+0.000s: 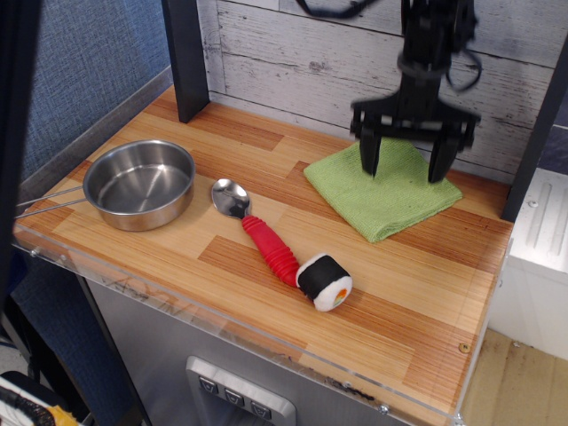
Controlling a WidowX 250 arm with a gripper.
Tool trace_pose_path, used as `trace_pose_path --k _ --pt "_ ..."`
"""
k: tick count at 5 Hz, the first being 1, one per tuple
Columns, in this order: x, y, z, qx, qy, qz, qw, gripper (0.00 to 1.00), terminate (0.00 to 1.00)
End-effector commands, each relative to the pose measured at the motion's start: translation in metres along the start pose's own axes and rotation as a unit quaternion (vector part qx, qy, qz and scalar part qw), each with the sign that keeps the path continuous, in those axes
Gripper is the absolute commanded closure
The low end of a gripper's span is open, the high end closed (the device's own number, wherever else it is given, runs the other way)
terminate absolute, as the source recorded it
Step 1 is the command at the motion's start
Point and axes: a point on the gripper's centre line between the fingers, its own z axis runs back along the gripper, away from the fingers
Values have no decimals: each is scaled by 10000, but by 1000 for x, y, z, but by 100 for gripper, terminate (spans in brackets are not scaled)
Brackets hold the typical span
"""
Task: Move the green towel behind the metal pot.
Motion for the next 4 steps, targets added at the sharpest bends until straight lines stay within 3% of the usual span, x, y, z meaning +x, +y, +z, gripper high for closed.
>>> trace_pose_path --k 1,4 --pt "-5 -1 -4 -51 -76 -135 9999 0 0" --pt "-14 35 -12 18 122 318 9994 0 0"
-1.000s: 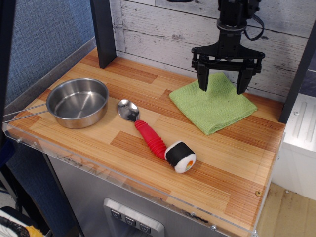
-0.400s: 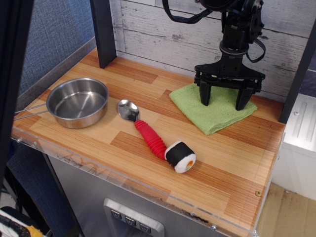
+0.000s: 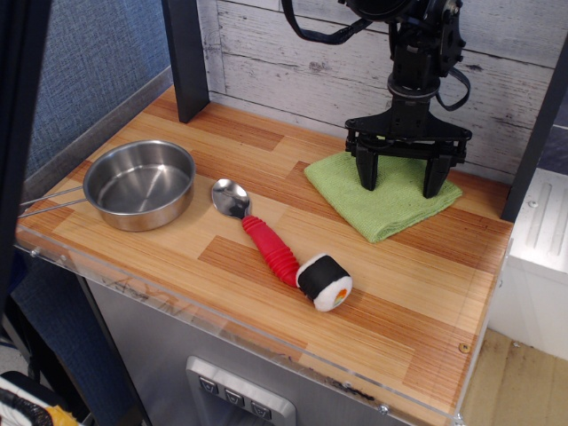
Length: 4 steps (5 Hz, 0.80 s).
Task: Move the green towel behind the metal pot.
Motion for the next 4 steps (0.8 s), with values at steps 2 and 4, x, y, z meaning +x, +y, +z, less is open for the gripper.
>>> trace_pose_path --k 2,4 --pt "-9 58 8 341 0 675 9971 0 0" --pt "-9 93 4 494 -5 1206 9915 0 0"
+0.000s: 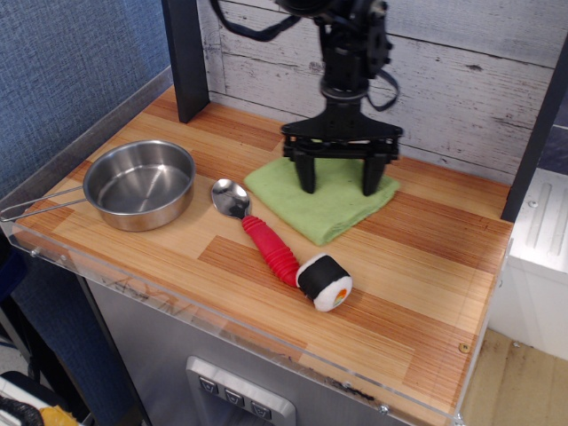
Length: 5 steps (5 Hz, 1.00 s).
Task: Move the green towel behind the metal pot.
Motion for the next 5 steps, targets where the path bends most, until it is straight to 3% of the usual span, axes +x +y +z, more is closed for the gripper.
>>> trace_pose_path --k 1,5 --pt "11 39 -4 194 -66 628 9978 0 0" --pt "29 111 -12 381 -105 1358 9899 0 0"
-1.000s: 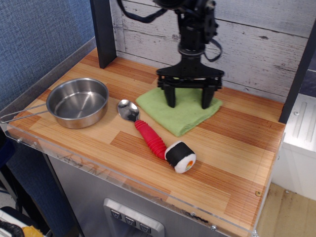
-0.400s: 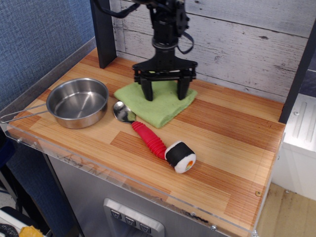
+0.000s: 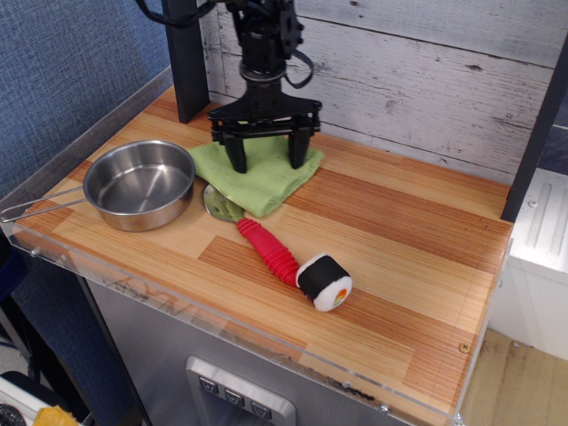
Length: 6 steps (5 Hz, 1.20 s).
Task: Move the green towel behind the metal pot.
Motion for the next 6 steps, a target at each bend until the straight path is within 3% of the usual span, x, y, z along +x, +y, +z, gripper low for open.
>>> trace_pose_path --k 1,3,6 --pt "18 41 -2 199 -18 431 9989 0 0" --pt "29 37 10 120 -235 416 9988 0 0" --pt "29 17 30 -336 -178 319 9988 0 0"
